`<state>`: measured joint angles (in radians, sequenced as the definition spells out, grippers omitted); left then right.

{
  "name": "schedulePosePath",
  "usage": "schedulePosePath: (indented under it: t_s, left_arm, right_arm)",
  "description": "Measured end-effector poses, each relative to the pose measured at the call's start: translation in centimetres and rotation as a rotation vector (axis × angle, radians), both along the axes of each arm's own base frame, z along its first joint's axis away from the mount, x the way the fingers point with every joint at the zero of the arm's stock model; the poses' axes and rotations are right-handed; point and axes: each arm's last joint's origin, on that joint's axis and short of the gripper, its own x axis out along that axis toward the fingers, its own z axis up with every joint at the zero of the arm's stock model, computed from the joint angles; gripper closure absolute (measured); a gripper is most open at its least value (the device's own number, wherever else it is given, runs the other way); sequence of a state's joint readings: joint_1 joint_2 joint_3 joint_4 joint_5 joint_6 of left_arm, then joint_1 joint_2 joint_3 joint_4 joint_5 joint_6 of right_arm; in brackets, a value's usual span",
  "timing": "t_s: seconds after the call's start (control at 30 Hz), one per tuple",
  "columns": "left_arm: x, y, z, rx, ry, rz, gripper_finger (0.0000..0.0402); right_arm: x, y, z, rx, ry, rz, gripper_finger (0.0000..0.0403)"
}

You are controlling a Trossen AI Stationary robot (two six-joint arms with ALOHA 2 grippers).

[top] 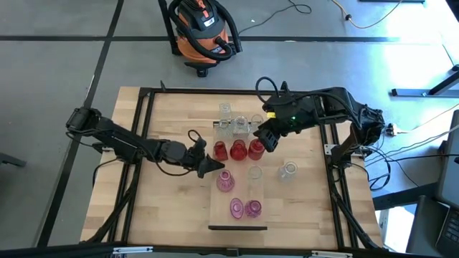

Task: Sort vases onto shelf
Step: Put the violet vase on the shelf aligned with the violet vase

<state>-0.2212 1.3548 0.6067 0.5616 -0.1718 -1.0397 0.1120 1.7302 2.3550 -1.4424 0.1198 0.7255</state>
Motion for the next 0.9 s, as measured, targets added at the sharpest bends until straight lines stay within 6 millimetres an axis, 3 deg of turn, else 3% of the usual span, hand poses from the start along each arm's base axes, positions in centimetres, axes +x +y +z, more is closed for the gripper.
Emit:
schedulePosePath:
  t_s: [0.9]
  left_arm:
    - [1.3,-0.9,-0.7,-0.168,-0.058,-0.294,0.0401]
  right_arm:
    - [-0.4,0.0,-0.3,-0.011,0.053,0.004,0.0272]
